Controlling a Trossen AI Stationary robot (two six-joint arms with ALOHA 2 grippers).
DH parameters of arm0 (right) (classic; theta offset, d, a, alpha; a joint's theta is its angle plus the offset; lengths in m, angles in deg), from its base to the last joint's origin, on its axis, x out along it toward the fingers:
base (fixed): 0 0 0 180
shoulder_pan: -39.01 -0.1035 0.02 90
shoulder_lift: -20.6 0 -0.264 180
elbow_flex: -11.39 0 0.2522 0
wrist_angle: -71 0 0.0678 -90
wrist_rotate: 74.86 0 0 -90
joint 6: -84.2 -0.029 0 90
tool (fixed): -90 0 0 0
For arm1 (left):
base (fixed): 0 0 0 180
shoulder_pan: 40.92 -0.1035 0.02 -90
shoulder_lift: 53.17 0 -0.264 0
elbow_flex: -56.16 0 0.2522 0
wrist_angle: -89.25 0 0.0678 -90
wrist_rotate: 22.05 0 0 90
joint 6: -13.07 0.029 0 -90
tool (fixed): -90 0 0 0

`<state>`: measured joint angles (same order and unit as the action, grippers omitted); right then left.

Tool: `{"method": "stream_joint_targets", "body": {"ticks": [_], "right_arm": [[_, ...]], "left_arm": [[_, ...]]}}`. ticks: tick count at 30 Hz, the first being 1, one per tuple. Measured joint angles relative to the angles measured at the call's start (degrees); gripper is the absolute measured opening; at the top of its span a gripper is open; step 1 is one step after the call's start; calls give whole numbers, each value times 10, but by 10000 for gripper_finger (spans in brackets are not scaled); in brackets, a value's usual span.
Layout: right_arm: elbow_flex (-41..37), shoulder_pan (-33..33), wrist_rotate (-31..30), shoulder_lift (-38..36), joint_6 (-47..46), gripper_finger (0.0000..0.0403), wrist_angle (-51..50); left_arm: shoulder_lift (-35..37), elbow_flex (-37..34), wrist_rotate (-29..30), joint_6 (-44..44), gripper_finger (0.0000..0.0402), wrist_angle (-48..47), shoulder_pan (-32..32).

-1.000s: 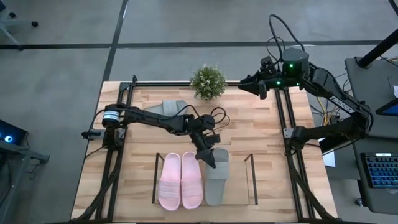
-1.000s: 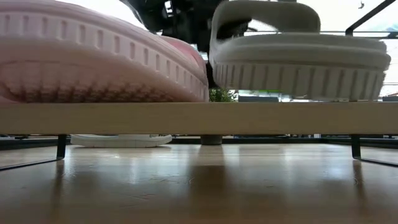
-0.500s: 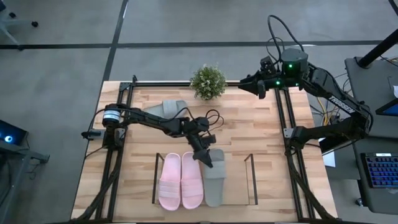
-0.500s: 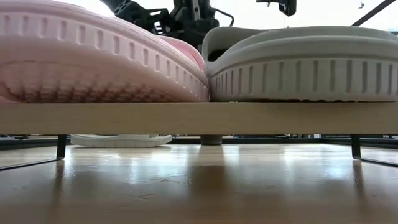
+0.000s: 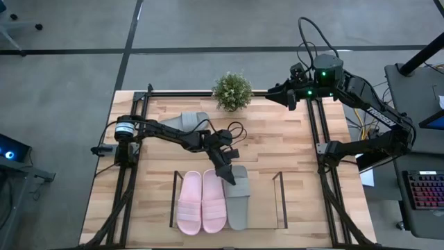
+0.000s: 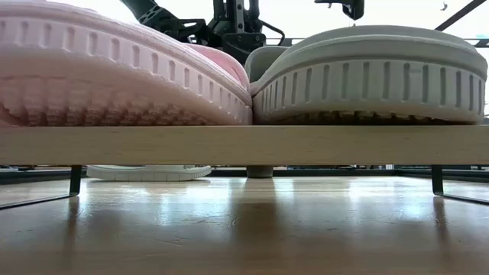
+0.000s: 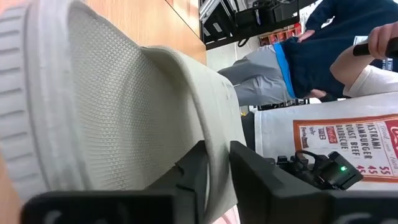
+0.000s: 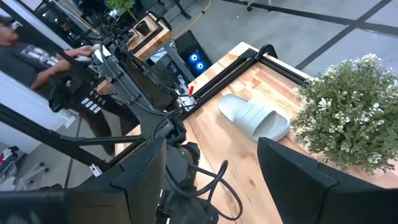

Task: Pick and place slides into the shelf
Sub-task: Put the top gray slide on the shelf, then put the gray slide on the shelf

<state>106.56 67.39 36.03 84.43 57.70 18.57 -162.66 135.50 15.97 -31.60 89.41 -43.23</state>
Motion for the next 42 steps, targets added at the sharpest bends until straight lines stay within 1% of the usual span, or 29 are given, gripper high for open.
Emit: {"method": "stream_joint_targets", "body": {"ticks": [2, 6, 10, 13, 15, 18, 26, 31, 34, 42], "right_arm": [[0, 0, 0, 0, 0, 242, 0], [0, 0, 0, 0, 0, 240, 0], [0, 0, 0, 0, 2, 243, 0], [0, 0, 0, 0, 2, 244, 0], [-1, 0, 0, 0, 4, 242, -1], [-1, 0, 0, 0, 6, 243, -1], [-1, 0, 0, 0, 6, 241, -1], [-1, 0, 0, 0, 6, 242, -1], [-1, 0, 1, 0, 7, 246, -1], [-1, 0, 1, 0, 8, 247, -1]], "left_arm": [[0, 0, 0, 0, 74, -4, 0], [0, 0, -11, 5, 133, -12, 0], [0, 0, -13, 22, 192, -49, -1], [0, 0, -13, 35, 224, -69, -4], [0, 0, -14, 35, 237, -71, -5], [0, 0, -13, 35, 244, -73, -7], [2, 0, -14, 50, 245, -84, -10], [21, 6, -11, 109, 245, -174, -20], [33, 11, 8, 150, 245, -231, -26], [65, 20, 20, 155, 245, -240, -41]]}}
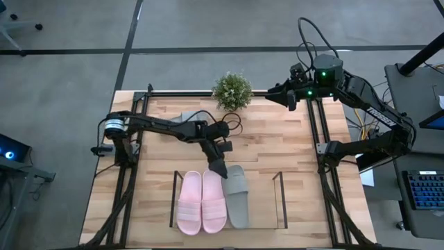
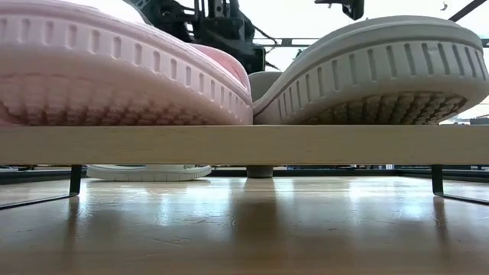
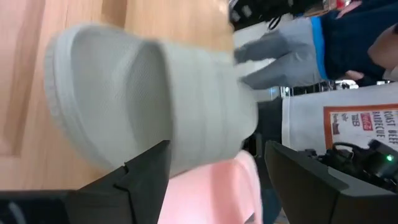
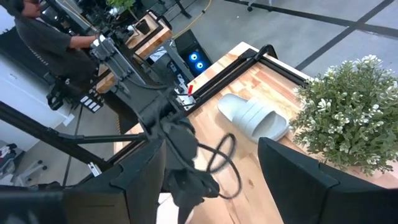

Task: Pick and place slides into the shelf
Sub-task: Put the gray slide on the shelf

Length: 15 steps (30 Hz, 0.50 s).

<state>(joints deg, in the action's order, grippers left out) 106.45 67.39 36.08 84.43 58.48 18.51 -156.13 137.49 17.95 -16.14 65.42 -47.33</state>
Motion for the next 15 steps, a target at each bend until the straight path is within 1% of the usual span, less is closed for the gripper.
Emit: {"method": "stream_joint_targets", "body": {"ticks": [2, 6, 10, 12, 13, 15], "right_arm": [[0, 0, 0, 0, 0, 245, 1], [0, 0, 0, 0, -1, 245, 1], [0, 0, 2, 0, 1, 246, 1], [0, 0, 2, 0, 3, 246, 1], [0, 0, 2, 0, 6, 245, 1], [0, 0, 3, 0, 19, 243, 1]], "left_arm": [[14, 1, 11, 1, 245, 2, -4], [53, -1, 19, 2, 245, -22, -12], [116, 0, 55, 20, 244, -19, -12], [153, 2, 79, 30, 244, -7, -11], [173, 4, 101, 38, 244, 10, -11], [217, 6, 174, 61, 244, 25, -9]]}}
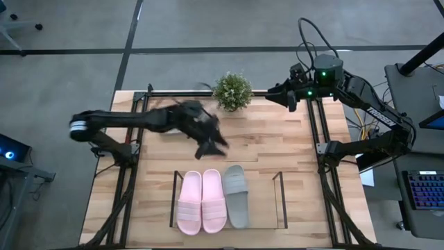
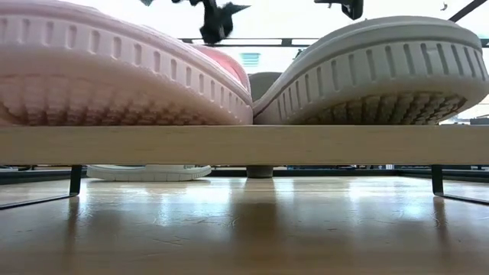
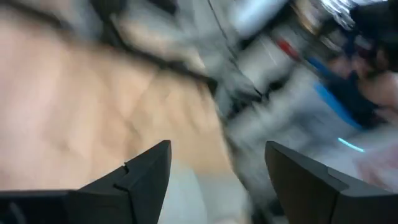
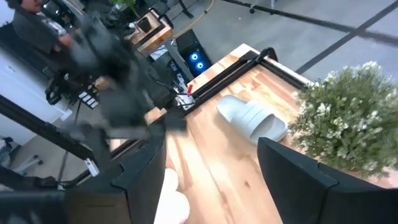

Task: Pick and place slides into the shelf
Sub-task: Put the gray slide on the shelf

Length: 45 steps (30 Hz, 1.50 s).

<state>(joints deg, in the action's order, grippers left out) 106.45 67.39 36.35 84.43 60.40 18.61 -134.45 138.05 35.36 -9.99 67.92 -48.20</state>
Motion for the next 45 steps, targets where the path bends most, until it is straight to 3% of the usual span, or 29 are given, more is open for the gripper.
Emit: {"method": "stream_joint_targets", "body": {"ticks": [7, 10, 16, 27, 38, 45], "right_arm": [[0, 0, 2, 0, 16, 238, 5], [0, -1, 2, 0, 18, 241, 6], [-1, -4, 2, 1, 20, 243, 6], [-21, -26, 2, 1, 20, 233, 32], [-52, -96, -22, 10, 41, 232, 174], [-69, -106, -45, 90, -70, 233, 230]], "left_arm": [[140, 8, 487, 192, 226, 12, 83], [179, 6, 591, 230, 211, 8, 110], [242, -13, 600, 220, 163, -12, 113], [281, -19, 600, 220, 10, -83, 113], [308, -19, 665, 219, 13, -166, 113], [330, -19, 676, 200, 13, -190, 113]]}}
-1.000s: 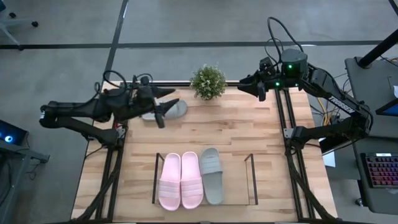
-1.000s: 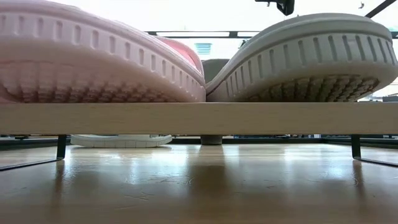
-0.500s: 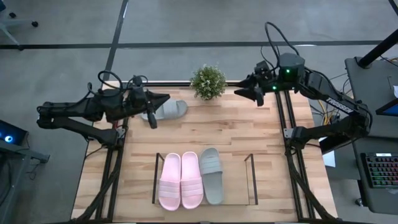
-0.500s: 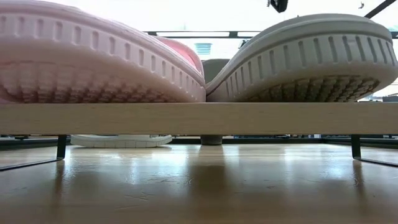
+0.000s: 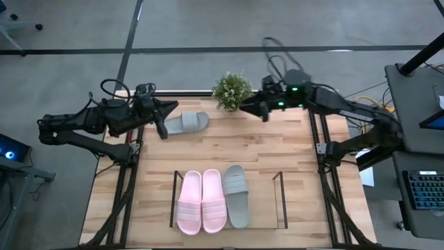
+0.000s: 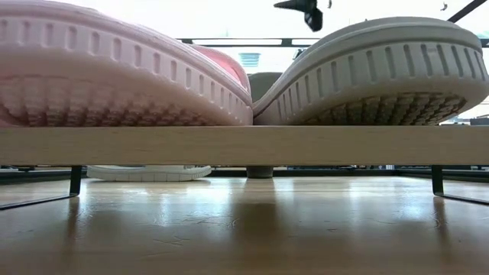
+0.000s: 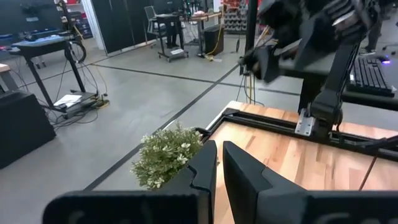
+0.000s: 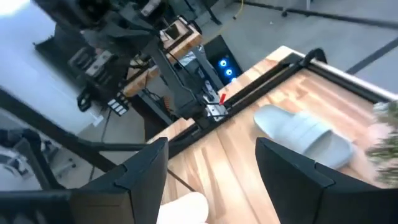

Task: Pick and place slides into the shelf
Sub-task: Put the gray slide on the shelf

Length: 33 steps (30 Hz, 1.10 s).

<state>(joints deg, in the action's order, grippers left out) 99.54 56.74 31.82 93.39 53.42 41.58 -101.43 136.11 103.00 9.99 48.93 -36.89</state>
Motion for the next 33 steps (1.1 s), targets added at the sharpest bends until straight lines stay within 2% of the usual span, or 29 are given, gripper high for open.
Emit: {"method": "stream_joint_targets", "body": {"ticks": [8, 11, 17, 22, 26, 30, 33], "right_arm": [[15, 0, 44, 106, -89, 233, 135], [41, 0, 69, 136, -98, 233, 152], [77, 0, 77, 161, -90, 233, 150], [89, 0, 77, 152, -78, 233, 147], [89, 0, 77, 139, -76, 233, 143], [89, 0, 77, 132, -75, 233, 140], [89, 0, 77, 128, -76, 233, 138]], "left_arm": [[17, 0, 0, -1, 13, -14, 0], [26, 0, -1, -18, 13, -44, 0], [33, 0, -1, -71, 13, -160, 0], [10, -7, -12, -24, 23, -266, -2], [-8, -28, -63, 56, 81, -268, -5], [-28, -64, -62, 178, 170, -268, -6], [-44, -93, -26, 205, 221, -266, -7]]}}
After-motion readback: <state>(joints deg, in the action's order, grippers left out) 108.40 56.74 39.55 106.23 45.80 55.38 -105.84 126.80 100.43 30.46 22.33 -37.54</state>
